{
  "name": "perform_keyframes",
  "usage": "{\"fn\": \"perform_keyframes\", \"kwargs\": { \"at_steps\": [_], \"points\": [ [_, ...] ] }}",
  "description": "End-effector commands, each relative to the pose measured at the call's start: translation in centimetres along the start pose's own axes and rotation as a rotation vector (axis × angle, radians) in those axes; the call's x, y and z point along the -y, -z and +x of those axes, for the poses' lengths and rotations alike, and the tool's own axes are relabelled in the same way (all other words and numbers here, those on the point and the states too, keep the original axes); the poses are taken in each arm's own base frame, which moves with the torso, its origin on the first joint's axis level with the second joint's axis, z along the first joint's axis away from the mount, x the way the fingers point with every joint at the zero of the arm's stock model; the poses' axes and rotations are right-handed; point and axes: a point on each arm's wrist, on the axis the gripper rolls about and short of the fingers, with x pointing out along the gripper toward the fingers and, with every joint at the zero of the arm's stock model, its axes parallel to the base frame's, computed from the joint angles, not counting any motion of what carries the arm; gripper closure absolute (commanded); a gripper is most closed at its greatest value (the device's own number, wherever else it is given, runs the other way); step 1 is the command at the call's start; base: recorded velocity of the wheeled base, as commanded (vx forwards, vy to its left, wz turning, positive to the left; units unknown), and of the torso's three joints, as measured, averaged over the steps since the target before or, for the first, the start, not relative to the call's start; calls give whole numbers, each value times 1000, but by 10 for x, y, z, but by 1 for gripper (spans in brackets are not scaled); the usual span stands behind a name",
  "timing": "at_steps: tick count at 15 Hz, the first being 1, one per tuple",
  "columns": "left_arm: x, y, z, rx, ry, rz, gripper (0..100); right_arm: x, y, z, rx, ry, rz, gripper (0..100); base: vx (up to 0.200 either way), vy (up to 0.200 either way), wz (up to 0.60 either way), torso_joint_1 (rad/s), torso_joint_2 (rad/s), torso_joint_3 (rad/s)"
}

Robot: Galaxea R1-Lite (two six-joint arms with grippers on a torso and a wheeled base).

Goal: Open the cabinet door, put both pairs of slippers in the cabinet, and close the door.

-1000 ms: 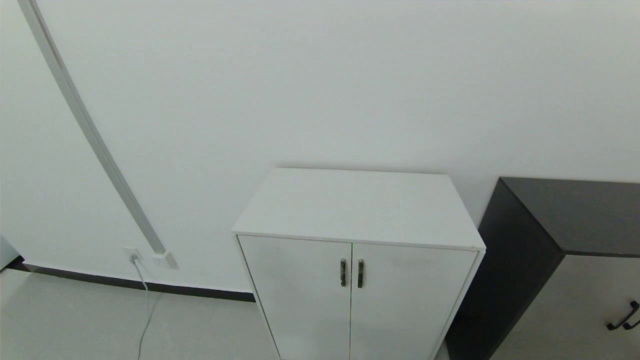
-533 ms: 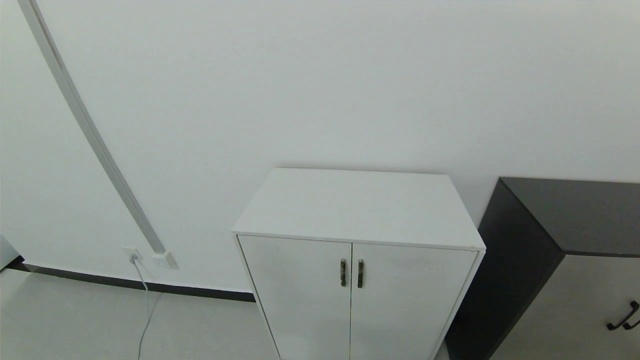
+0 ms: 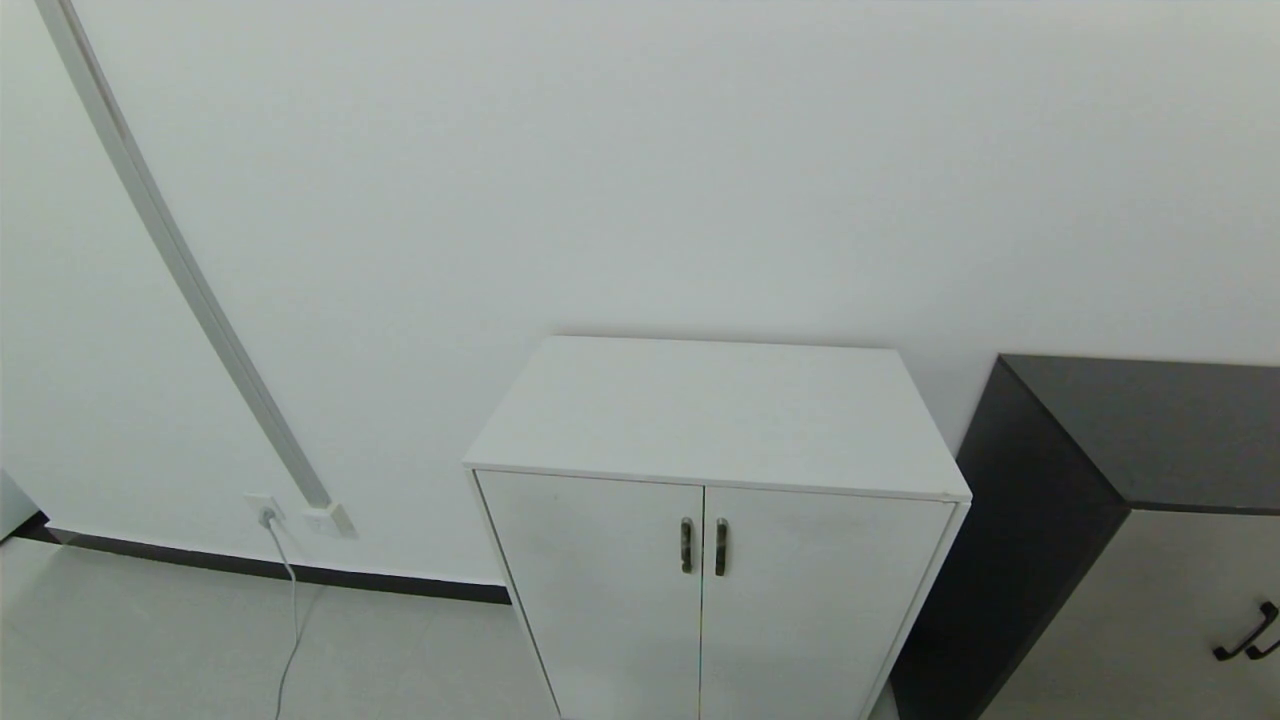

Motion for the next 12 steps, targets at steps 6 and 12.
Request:
{"fn": "perform_keyframes", "kwargs": {
  "at_steps": [6, 12],
  "points": [
    [0, 0, 0, -1, 0, 0, 100, 0, 0, 0, 0, -5, -1, 100, 0, 0, 0, 0, 0, 0],
    [0, 0, 0, -1, 0, 0, 100, 0, 0, 0, 3, -2, -1, 100, 0, 0, 0, 0, 0, 0]
  ]
}}
